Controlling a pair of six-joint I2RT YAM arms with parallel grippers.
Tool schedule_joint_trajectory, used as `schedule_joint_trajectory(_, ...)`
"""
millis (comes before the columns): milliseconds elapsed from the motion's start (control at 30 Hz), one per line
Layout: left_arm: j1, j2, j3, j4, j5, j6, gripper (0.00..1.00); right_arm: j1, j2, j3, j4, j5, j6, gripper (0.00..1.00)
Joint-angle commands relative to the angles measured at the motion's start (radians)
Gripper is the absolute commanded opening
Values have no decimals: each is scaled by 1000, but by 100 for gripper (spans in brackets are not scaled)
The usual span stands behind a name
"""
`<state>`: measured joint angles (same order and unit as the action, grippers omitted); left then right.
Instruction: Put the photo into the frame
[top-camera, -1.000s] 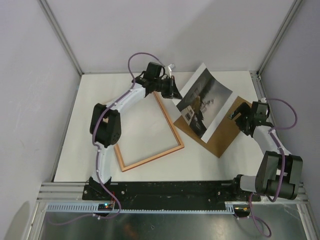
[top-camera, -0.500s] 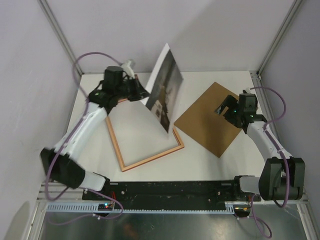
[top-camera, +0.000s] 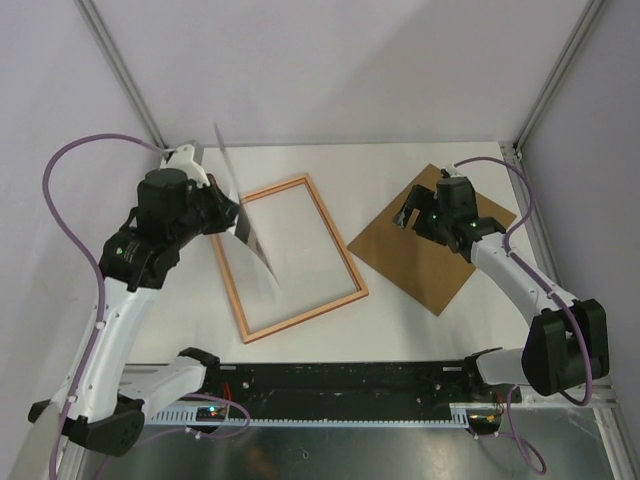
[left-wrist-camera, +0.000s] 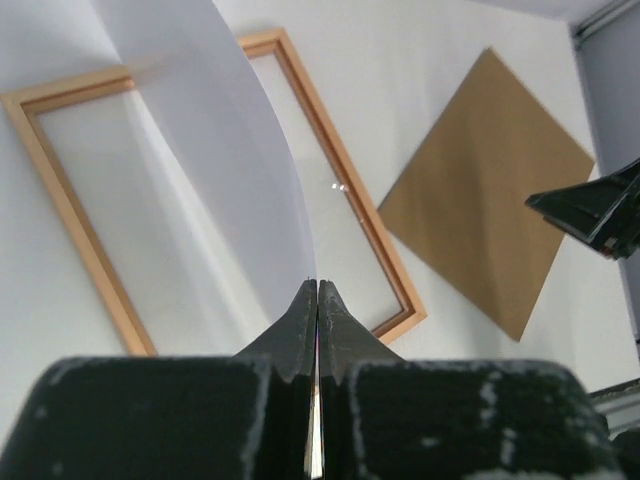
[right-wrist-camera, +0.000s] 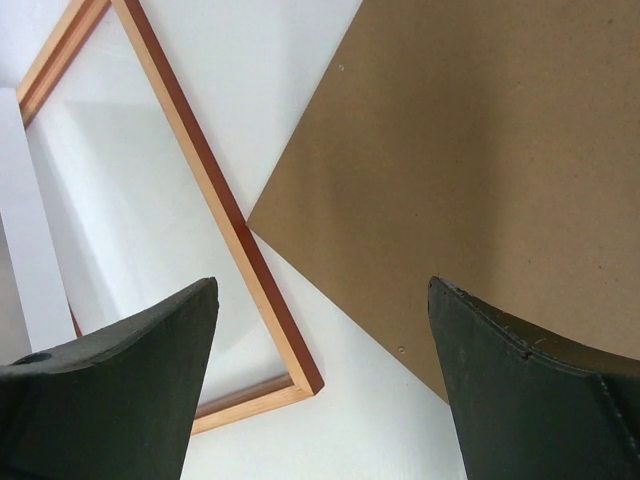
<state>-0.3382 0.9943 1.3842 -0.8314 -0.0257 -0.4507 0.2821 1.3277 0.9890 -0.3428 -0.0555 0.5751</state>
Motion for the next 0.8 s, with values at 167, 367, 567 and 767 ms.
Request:
schedule_joint_trajectory(167, -177, 178, 8, -85, -23, 67, 0, 37, 13, 40, -32, 50, 15, 89)
schedule_joint_trajectory(367, -271, 390, 71, -79, -27, 81, 1, 41, 16, 40, -56, 69, 10, 90)
schedule_joint_trajectory(567, -343, 541, 93, -25, -21, 39, 10, 27, 43, 38, -49, 53, -3, 90)
schedule_joint_trajectory(767, -376, 635, 93, 77, -4, -36, 27, 22, 81, 37, -4, 1, -18, 90)
